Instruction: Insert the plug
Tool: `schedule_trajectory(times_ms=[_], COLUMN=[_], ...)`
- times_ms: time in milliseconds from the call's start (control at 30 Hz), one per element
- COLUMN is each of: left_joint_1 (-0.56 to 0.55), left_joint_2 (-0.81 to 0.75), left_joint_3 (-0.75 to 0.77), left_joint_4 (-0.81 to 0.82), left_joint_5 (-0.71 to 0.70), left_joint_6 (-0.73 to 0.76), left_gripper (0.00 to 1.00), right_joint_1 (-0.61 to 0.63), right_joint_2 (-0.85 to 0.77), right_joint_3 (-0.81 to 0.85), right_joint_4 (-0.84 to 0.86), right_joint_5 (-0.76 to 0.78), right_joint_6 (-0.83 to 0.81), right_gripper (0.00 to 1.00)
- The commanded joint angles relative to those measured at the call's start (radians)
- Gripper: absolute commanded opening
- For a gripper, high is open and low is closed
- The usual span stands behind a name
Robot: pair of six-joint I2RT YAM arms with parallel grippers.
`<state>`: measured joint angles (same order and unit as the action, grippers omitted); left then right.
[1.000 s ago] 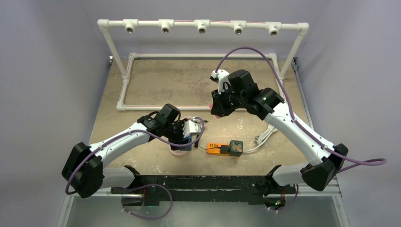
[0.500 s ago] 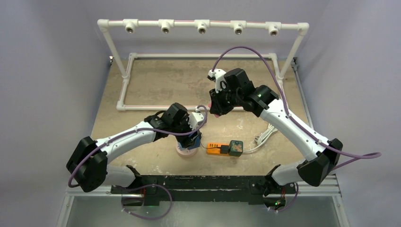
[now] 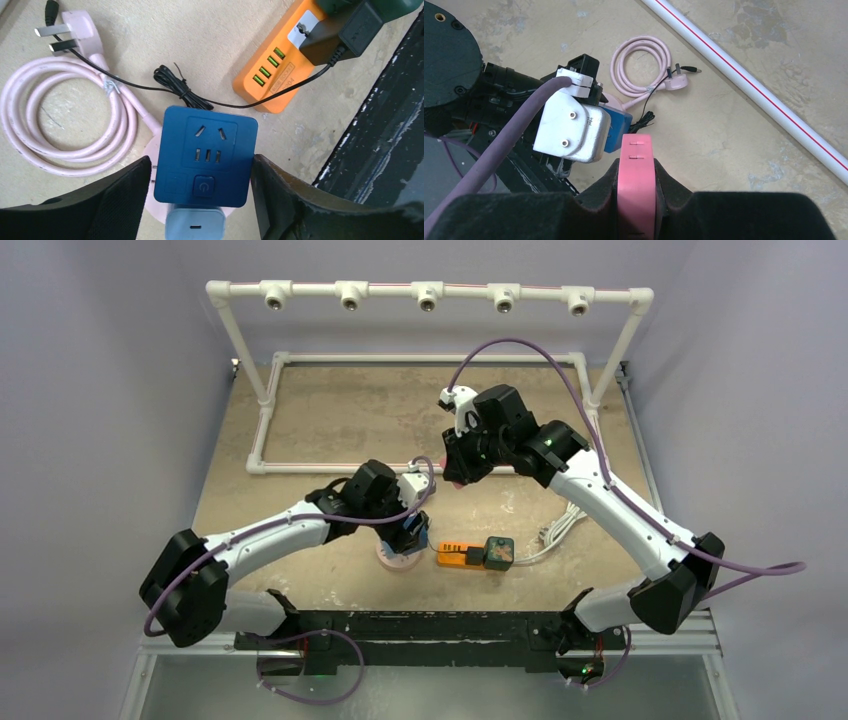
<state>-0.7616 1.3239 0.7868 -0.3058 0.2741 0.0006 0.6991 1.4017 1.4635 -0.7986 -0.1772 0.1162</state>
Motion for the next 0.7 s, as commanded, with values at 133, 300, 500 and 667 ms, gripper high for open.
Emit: schedule_trajectory(times_ms=[133, 300, 500, 667], left_joint_1=[-0.003, -0.002, 0.151, 0.428], left_joint_2=[-0.092, -0.156, -0.226, -0.124], left_joint_3=[0.073, 0.165, 0.113, 0.073], left_joint_4=[-0.074, -0.169, -0.166, -0.103], left_joint_5=[0.051, -0.017, 0.01, 0.327], left_joint_6=[-0.006, 0.072, 0.151, 0.095], left_gripper=[0.96, 0.99, 0.99, 0.93], right_joint_1=[-0.004, -0.003, 0.04, 0.06], right_joint_2=[0.018, 0.056, 0.107, 0.136], right_joint_3=[0.012, 0.053, 0.033, 0.042], right_joint_4=[-0.006, -0.04, -0.063, -0.086], right_joint_5=[-0.053, -0.049, -0.073, -0.084], right_joint_6=[0.029, 0.063, 0.187, 0.246], right_gripper=[0.0, 0.0, 0.0, 0.0])
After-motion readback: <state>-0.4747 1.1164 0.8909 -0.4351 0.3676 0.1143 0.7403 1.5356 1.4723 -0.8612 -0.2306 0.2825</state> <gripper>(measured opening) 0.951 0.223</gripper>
